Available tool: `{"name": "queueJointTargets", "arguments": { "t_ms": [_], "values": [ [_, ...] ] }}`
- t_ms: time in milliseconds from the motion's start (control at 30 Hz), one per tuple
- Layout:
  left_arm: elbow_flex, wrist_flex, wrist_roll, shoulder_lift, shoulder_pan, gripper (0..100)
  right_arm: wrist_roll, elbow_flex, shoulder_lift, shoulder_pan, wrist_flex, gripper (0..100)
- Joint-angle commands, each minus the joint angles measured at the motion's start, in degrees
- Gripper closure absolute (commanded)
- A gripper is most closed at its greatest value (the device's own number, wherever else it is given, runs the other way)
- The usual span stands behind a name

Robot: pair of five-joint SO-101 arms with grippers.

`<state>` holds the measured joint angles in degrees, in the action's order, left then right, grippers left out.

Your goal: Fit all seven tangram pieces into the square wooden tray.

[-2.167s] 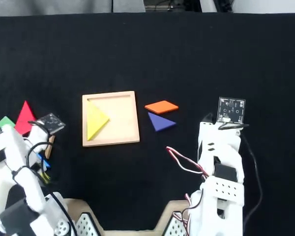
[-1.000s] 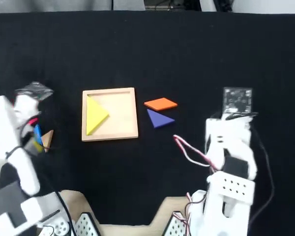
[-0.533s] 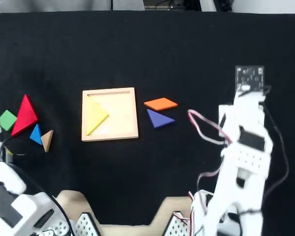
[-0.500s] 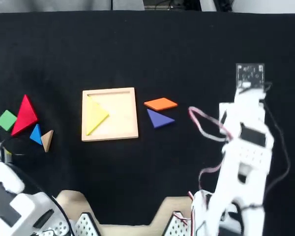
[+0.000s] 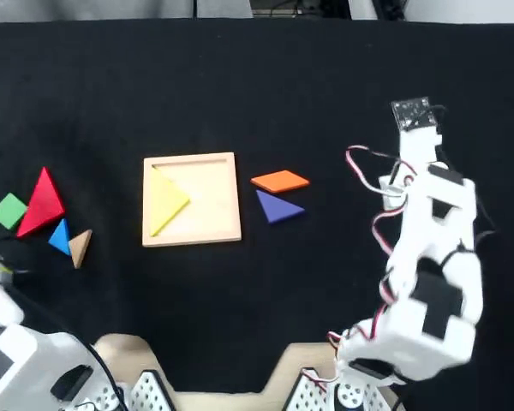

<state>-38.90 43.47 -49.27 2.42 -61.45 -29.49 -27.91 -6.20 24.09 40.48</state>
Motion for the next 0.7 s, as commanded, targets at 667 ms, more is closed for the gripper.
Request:
{"name": "queueJointTargets", "arguments": {
  "t_ms": [667],
  "values": [
    [16.31,0.79,-30.15,25.05,-21.93,83,-24.62,1.89,-26.59,22.68,-20.84,98.8]
  ]
}}
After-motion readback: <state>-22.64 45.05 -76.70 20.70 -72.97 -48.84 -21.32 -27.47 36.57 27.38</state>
